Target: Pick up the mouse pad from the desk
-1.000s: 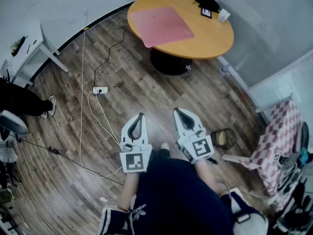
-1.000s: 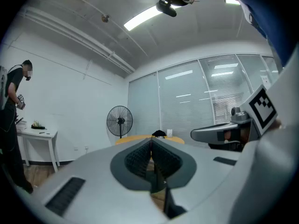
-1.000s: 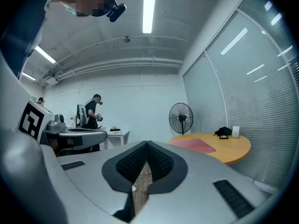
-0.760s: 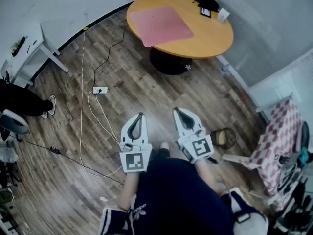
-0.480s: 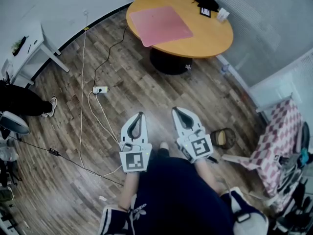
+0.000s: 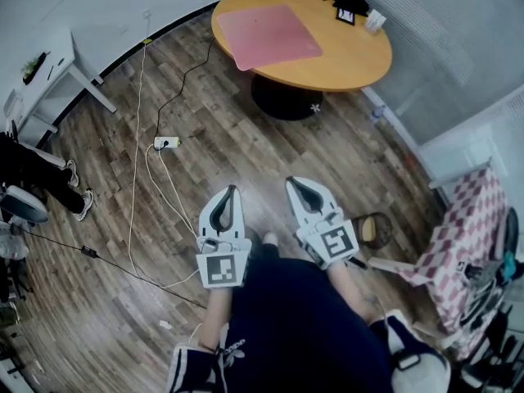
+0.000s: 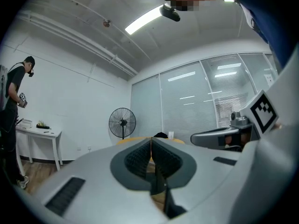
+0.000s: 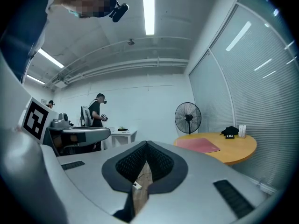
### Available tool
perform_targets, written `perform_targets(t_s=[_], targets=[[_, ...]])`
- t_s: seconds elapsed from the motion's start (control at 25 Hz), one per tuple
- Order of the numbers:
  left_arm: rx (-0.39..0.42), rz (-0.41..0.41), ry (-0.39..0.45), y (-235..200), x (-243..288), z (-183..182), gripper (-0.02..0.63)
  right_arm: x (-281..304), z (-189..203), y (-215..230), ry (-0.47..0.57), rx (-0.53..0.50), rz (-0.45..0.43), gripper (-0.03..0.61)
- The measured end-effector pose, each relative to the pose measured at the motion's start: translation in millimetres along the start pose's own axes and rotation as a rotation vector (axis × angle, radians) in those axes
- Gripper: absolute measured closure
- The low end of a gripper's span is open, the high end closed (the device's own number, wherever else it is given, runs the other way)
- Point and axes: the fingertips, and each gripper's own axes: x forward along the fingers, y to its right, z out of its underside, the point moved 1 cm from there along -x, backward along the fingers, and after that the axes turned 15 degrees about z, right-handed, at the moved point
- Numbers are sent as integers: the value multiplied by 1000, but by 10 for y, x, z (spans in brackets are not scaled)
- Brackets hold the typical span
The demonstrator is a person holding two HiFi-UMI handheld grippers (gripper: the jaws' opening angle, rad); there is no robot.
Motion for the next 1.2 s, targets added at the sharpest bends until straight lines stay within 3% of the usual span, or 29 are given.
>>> perform_targets(t_s=[0.48, 0.64, 0.84, 1.2], targets=[[-39, -3, -23, -411, 176, 92, 609, 416, 58, 12, -28, 17, 15, 575], [-74, 21, -16, -834, 403, 69, 609, 852, 22, -27, -36, 16, 30, 575], [-52, 58, -7, -1472, 741, -130, 609, 1460, -199, -105, -22, 8, 45, 575], [-74, 112, -22, -2052, 975, -124, 609, 2001, -383, 25, 17, 0, 208, 575]])
